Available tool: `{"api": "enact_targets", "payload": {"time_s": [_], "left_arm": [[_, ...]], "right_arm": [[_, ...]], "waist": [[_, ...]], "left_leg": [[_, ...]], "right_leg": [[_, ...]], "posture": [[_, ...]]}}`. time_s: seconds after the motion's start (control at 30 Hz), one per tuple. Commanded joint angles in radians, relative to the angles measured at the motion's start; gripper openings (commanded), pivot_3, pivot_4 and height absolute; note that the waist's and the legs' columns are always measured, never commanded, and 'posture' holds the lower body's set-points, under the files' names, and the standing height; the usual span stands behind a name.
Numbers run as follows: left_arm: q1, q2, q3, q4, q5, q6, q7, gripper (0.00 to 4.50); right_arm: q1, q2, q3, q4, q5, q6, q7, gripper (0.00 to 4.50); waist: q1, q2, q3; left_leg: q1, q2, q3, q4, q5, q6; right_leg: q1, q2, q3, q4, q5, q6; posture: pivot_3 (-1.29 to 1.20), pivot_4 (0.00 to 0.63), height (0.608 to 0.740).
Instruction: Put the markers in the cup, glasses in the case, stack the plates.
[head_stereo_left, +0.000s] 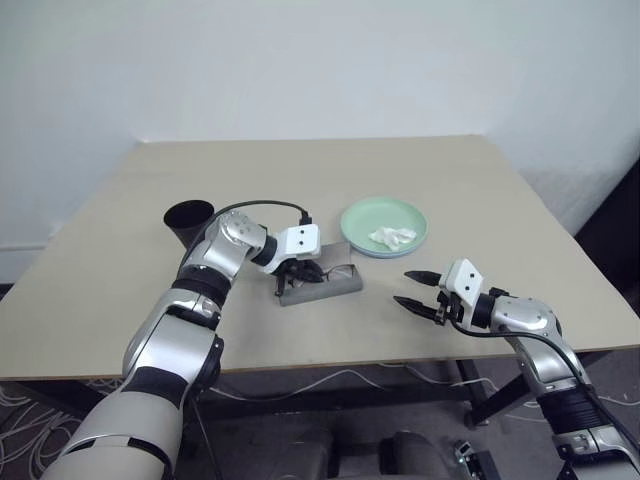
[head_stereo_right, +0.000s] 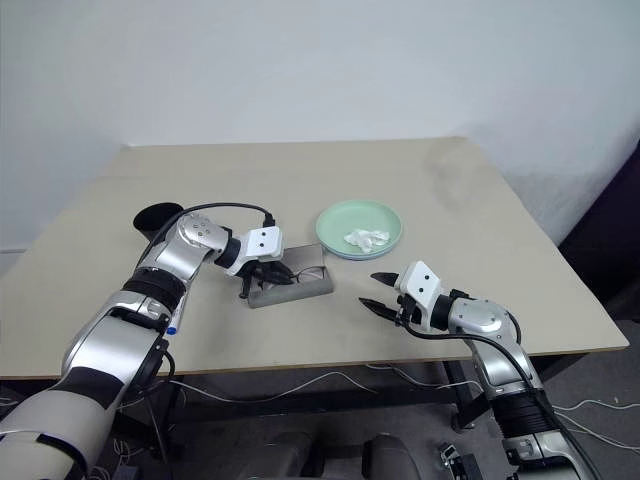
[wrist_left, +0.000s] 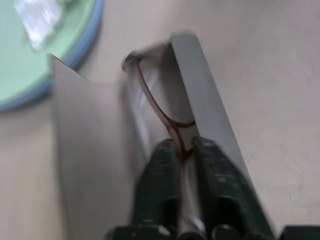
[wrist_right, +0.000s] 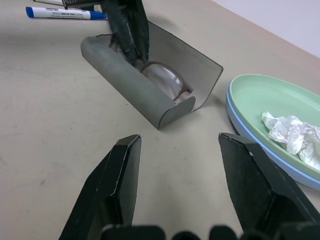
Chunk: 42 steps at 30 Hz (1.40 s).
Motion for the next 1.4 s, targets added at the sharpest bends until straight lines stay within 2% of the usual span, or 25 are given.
{"api": "enact_targets", "payload": {"time_s": [0.03,0.17,0.37,0.47,0.53,0.7,0.93,1.07,1.23,1.4], "left_arm": [[-0.019,0.0,0.015,-0.013,-0.003,0.006,0.03,1.28],[-0.047,-0.016,0.052,-0.009,-0.035,-0.003,0.072,1.28],[-0.124,-0.046,0.121,0.058,-0.051,-0.023,0.247,1.28],[-0.152,-0.041,0.127,0.101,-0.026,-0.068,0.356,0.69],[-0.159,-0.034,0.11,0.123,-0.002,-0.092,0.392,0.02],[-0.156,-0.028,0.047,0.181,0.09,-0.132,0.482,0.02],[-0.122,-0.032,0.015,0.212,0.122,-0.157,0.413,0.02],[-0.093,-0.03,0.058,0.166,0.042,-0.116,0.23,0.02],[-0.015,0.004,0.081,0.02,-0.023,-0.035,0.076,0.02],[0.108,0.037,0.079,-0.183,-0.06,0.051,0.043,0.02]], "right_arm": [[-0.025,0.002,-0.008,-0.031,0.016,-0.004,-0.002,2.69],[-0.032,0.005,-0.003,-0.037,0.021,-0.003,0.002,2.69],[-0.038,0.007,0.004,-0.037,0.022,-0.003,0.004,2.69],[-0.037,0.005,0.006,-0.049,0.028,0.0,0.008,2.69],[-0.038,0.003,0.007,-0.059,0.033,0.003,0.013,2.69],[-0.045,0.002,0.0,-0.091,0.052,0.012,0.025,2.69],[-0.062,-0.009,-0.034,-0.149,0.121,0.064,0.034,2.69],[-0.071,-0.019,-0.037,-0.147,0.125,0.065,0.041,2.69],[-0.076,-0.015,-0.033,-0.137,0.124,0.064,0.043,2.69],[-0.081,-0.005,-0.024,-0.126,0.124,0.066,0.045,2.69]], "waist": [[0.0,0.0,0.0],[0.002,0.0,0.0],[0.001,-0.002,0.0],[0.001,-0.002,0.0],[0.0,-0.002,0.0],[0.001,-0.002,0.0],[0.002,-0.002,0.0],[0.001,-0.002,0.0],[-0.002,-0.003,0.0],[-0.004,-0.002,-0.001]], "left_leg": [[0.0,0.0,0.0,0.0,0.0,0.0],[0.0,0.0,0.0,0.0,0.0,0.0],[0.0,0.0,0.0,0.001,0.0,0.0],[0.0,0.0,0.0,0.001,0.0,0.0],[0.0,0.0,0.0,0.001,0.0,0.0],[0.001,0.0,0.0,0.001,0.0,0.0],[0.0,0.0,0.001,0.002,0.0,0.0],[0.0,0.0,0.0,0.002,0.0,0.0],[0.0,0.0,0.0,0.002,0.0,0.001],[0.0,0.0,0.0,0.001,0.0,0.001]], "right_leg": [[0.0,0.0,0.0,0.0,0.0,0.0],[0.0,0.0,0.0,0.0,0.0,0.0],[0.0,0.0,-0.001,0.0,0.0,0.001],[0.0,0.0,-0.001,0.0,0.0,0.001],[0.001,0.0,-0.001,0.0,0.0,0.001],[0.001,0.001,-0.001,0.0,0.001,0.001],[0.001,-0.001,-0.005,0.0,0.001,0.001],[0.002,-0.002,-0.007,0.0,0.001,0.001],[0.002,-0.002,-0.006,0.0,0.0,0.001],[0.001,-0.002,-0.002,0.0,0.0,0.001]], "posture": [[0.0,0.0,0.737],[0.0,0.0,0.737],[0.0,0.0,0.737],[0.0,0.0,0.737],[0.0,0.0,0.737],[0.0,0.0,0.737],[0.0,0.0,0.737],[0.0,0.0,0.737],[0.0,0.0,0.737],[0.0,0.0,0.737]]}}
